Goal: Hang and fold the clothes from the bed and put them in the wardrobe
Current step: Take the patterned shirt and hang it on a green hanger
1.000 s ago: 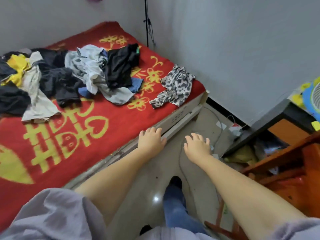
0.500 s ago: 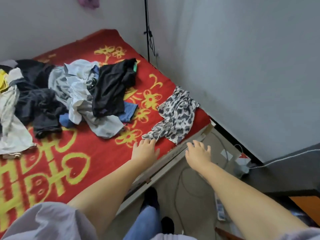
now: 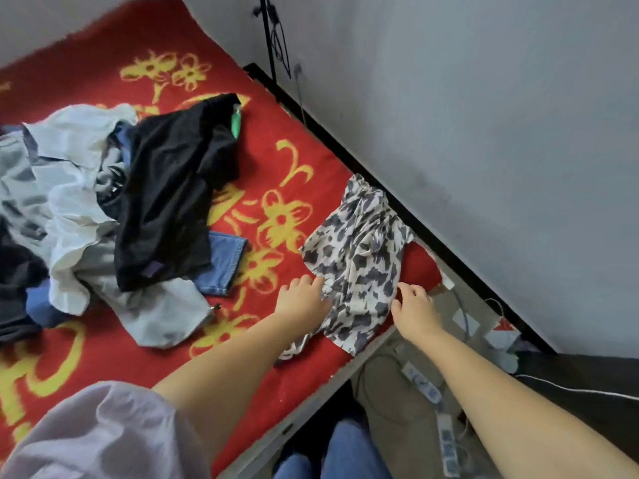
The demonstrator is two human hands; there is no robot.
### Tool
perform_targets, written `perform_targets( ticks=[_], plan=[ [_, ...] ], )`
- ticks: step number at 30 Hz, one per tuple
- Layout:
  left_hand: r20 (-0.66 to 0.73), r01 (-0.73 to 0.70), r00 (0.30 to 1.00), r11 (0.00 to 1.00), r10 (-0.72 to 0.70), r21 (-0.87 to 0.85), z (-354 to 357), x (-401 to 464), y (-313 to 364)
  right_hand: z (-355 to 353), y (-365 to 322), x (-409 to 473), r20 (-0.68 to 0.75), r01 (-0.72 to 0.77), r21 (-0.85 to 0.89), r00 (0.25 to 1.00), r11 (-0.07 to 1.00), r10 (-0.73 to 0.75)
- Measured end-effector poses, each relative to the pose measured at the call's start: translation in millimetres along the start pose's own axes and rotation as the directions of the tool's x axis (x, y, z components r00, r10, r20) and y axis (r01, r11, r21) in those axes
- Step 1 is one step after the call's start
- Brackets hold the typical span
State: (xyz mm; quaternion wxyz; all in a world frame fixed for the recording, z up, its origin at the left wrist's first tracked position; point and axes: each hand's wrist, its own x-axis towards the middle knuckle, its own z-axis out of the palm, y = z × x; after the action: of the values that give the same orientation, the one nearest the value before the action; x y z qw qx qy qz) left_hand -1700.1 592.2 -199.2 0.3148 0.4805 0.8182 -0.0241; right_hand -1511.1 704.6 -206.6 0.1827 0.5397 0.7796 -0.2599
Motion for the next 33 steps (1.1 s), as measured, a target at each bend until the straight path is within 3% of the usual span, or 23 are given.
perform_targets(
  ticks=[4,7,12,14,17,20,24,27,29,31,33],
  plan=[
    [0.051,0.019,0.999,0.992,-0.013,-0.126,38,75,15,15,6,84,0.009,-0.059,0.155,0.998,0.986,0.059],
    [-0.036,0.043,0.998,0.973,-0.053,-0.225,66,132,24,25,1,149,-0.058,-0.092,0.341,0.991,0.935,0.119],
    [-0.039,0.211,0.968,0.890,-0.248,-0.403,92,207,47,38,-17,219,-0.139,-0.184,0.593,0.935,0.784,0.325],
    [-0.037,0.212,0.962,0.827,-0.270,-0.520,99,219,54,45,-25,228,-0.106,-0.133,0.734,0.946,0.666,0.306],
    [0.104,0.226,0.968,0.608,-0.230,-0.761,98,214,59,51,-40,225,0.073,-0.172,0.852,0.974,0.495,0.213],
    [0.092,0.240,0.960,0.606,-0.265,-0.758,81,194,57,42,-50,220,0.193,-0.267,0.849,0.960,0.457,0.202],
    [-0.044,0.099,0.979,0.651,-0.199,-0.753,46,147,53,9,-68,206,0.265,-0.308,0.887,0.950,0.345,0.167],
    [-0.080,0.052,0.980,0.619,-0.184,-0.784,17,104,41,-24,-97,181,0.182,-0.187,0.877,0.982,0.442,0.054],
    [-0.078,0.046,0.963,0.445,-0.257,-0.895,-9,77,25,-47,-120,154,0.144,-0.074,0.838,0.985,0.540,-0.089],
    [-0.063,0.007,0.892,0.153,-0.447,-0.988,-34,51,2,-70,-140,120,0.119,0.071,0.789,0.957,0.610,-0.265],
    [0.017,-0.057,0.816,-0.109,-0.577,-0.992,-56,28,-24,-92,-159,76,0.122,0.241,0.718,0.880,0.653,-0.459]
  ],
)
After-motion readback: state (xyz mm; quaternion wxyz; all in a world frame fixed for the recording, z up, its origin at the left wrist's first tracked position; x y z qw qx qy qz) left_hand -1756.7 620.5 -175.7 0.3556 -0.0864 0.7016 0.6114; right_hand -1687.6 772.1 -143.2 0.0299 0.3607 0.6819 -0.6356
